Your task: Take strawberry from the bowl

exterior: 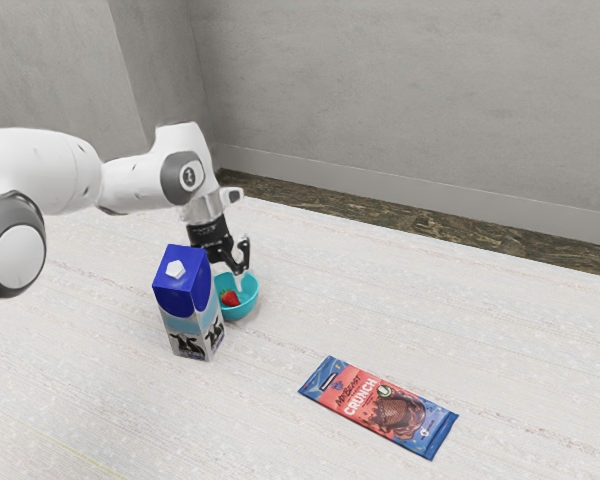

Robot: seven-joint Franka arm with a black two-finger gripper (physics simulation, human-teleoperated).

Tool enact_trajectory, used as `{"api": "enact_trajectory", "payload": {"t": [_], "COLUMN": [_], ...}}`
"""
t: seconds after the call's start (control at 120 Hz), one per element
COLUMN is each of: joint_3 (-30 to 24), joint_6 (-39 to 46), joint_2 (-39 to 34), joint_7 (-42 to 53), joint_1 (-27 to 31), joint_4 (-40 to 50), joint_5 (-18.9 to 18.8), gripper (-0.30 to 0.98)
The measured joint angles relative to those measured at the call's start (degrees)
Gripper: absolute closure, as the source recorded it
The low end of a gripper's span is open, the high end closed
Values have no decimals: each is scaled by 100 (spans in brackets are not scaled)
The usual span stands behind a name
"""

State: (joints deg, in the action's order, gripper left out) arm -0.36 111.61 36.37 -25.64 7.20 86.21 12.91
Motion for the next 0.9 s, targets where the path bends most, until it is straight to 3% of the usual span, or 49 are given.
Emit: {"api": "enact_trajectory", "payload": {"t": [0.267, 0.9], "joint_3": [45, 287], "joint_6": [177, 677], "joint_2": [156, 465], "joint_7": [-444, -851], "joint_1": [-71, -271], "joint_4": [-37, -202], "joint_5": [243, 268], "gripper": [50, 48]}}
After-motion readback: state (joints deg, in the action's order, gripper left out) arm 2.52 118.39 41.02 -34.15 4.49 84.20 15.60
